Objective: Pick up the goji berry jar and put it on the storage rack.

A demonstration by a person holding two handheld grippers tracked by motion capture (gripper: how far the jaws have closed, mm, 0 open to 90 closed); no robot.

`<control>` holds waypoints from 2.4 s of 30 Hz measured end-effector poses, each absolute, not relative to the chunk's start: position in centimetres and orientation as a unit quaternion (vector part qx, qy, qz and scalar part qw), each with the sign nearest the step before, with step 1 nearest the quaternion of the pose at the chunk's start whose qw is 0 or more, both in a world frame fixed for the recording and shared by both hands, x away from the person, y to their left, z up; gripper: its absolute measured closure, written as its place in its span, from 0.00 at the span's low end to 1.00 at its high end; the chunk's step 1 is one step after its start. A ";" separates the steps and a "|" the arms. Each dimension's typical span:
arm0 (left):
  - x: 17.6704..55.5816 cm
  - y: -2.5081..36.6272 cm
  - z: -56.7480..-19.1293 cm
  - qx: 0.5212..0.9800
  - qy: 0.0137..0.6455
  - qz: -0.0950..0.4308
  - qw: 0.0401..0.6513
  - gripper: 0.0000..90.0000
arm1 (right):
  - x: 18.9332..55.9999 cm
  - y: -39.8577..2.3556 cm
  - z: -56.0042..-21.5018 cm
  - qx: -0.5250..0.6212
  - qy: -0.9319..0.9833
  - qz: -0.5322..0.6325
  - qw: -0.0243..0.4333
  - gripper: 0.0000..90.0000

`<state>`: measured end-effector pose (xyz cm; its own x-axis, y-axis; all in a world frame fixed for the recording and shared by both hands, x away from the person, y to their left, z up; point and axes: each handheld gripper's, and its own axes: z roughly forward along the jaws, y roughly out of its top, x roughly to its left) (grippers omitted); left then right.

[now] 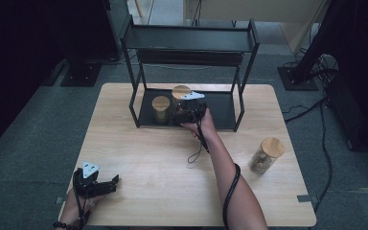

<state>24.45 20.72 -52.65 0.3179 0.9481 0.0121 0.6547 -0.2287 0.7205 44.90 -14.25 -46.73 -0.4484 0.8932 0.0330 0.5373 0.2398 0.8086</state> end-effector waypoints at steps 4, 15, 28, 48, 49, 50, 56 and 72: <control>24.4 20.7 -52.6 0.748 0.536 0.233 0.314 0.01 | 44.5 -14.7 -47.0 0.475 0.754 0.391 0.229 0.07; 24.4 20.7 -52.7 0.748 0.536 0.233 0.314 0.01 | 43.1 -15.3 -48.0 0.476 0.756 0.386 0.228 0.06; 24.4 20.7 -52.6 0.748 0.537 0.233 0.314 0.01 | 41.8 -15.4 -49.3 0.482 0.754 0.383 0.229 0.06; 24.4 20.7 -52.6 0.749 0.535 0.233 0.314 0.01 | 40.1 -15.2 -51.4 0.479 0.764 0.377 0.211 0.06; 24.4 20.7 -52.6 0.749 0.535 0.233 0.314 0.01 | 40.0 -15.2 -51.5 0.479 0.764 0.378 0.212 0.06; 24.4 20.7 -52.6 0.749 0.535 0.233 0.314 0.01 | 40.0 -15.2 -51.6 0.477 0.763 0.379 0.214 0.06; 24.4 20.7 -52.7 0.749 0.535 0.233 0.315 0.01 | 39.5 -15.3 -51.7 0.476 0.763 0.383 0.208 0.06; 24.4 20.7 -52.7 0.749 0.535 0.234 0.314 0.01 | 38.5 -15.1 -52.7 0.477 0.769 0.379 0.197 0.06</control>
